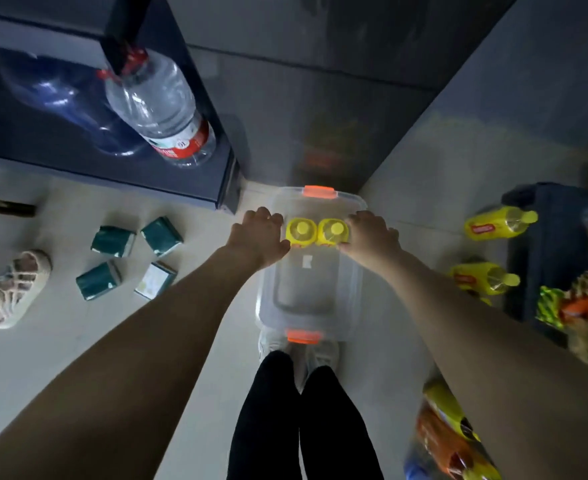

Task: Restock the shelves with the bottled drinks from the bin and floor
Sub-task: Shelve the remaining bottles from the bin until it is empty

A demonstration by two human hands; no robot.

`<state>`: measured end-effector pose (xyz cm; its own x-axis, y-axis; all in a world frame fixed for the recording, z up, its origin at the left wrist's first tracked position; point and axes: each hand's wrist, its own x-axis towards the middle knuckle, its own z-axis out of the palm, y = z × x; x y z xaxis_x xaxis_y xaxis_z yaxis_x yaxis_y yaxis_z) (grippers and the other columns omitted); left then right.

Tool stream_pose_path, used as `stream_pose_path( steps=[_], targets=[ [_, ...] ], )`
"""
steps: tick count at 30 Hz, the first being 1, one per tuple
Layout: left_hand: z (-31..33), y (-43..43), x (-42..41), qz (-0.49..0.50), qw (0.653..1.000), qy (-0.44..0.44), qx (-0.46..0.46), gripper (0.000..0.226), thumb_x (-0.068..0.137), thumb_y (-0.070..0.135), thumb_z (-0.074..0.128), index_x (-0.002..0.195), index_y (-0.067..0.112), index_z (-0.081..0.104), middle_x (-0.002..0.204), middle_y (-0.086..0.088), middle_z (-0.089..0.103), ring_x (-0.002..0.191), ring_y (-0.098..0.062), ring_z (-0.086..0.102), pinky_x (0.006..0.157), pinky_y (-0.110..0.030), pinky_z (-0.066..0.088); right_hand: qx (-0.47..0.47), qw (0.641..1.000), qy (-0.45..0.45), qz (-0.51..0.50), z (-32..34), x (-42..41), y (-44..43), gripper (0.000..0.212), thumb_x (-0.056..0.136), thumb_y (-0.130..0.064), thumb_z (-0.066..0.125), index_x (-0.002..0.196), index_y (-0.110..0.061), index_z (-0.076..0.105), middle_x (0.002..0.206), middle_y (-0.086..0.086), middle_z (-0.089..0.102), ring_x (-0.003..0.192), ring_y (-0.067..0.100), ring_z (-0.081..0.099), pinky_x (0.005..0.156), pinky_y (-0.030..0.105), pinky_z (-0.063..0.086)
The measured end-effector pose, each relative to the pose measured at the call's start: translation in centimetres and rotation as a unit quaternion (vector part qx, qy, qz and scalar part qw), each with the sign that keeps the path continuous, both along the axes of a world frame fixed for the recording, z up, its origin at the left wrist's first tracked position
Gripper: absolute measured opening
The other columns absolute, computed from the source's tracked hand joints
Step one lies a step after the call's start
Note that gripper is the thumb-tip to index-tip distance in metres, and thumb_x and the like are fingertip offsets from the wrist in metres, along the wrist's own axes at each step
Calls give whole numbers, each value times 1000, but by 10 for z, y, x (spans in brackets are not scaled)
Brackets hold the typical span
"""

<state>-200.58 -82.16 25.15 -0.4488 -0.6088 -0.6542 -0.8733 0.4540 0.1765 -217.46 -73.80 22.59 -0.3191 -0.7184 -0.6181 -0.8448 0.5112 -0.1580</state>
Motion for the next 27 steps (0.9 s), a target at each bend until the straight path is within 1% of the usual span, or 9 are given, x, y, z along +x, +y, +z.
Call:
stream_pose_path(
  steps=[4,9,13,15,19,23,27],
  targets=[
    [-67,-12,-1,1,1000,8,8,50,92,36,49,135,11,41,136,-15,39,127,-33,36,97,-45,40,5,1000,-9,-3,-70,1,-9,49,85,-35,61,129,-16,48,133,9,43,126,31,41,98,47,37],
    [-137,-28,0,-7,1000,6,16,50,91,35,50,134,11,42,136,-14,39,126,-32,36,96,-45,40,-6,1000,-27,2,-143,10,-32,52,85,-34,61,131,-15,47,134,8,44,127,31,40,98,45,38],
    [-181,-37,0,-47,999,7,6,49,91,34,49,134,10,41,135,-13,40,124,-32,37,94,-43,40,-34,999,-16,11,-187,18,-46,49,85,-31,62,128,-12,49,130,10,47,124,30,43,95,40,40],
    [-196,-41,1,-52,999,9,1,48,91,33,49,133,11,41,134,-13,40,124,-31,37,94,-42,39,-41,999,-19,4,-204,20,-53,49,85,-30,62,128,-10,49,129,12,48,123,31,44,94,40,41],
    [-219,-49,5,-44,999,11,2,47,92,32,48,133,10,42,135,-12,39,125,-30,37,95,-42,39,-41,997,-64,-13,-233,26,-63,55,83,-28,67,131,-10,47,133,13,46,124,31,42,98,40,41],
    [-234,-50,8,-42,999,26,6,46,92,32,48,132,11,43,135,-12,40,125,-29,37,97,-43,39,-55,996,-75,-16,-252,32,-71,52,85,-23,65,132,-8,48,133,13,48,123,30,44,99,34,36],
    [-240,-51,11,-37,999,31,13,45,92,32,47,132,10,43,135,-12,39,125,-29,36,98,-42,38,-76,995,-62,-19,-262,33,-69,52,85,-21,65,132,-6,47,134,13,49,125,30,44,99,33,32]
  ],
)
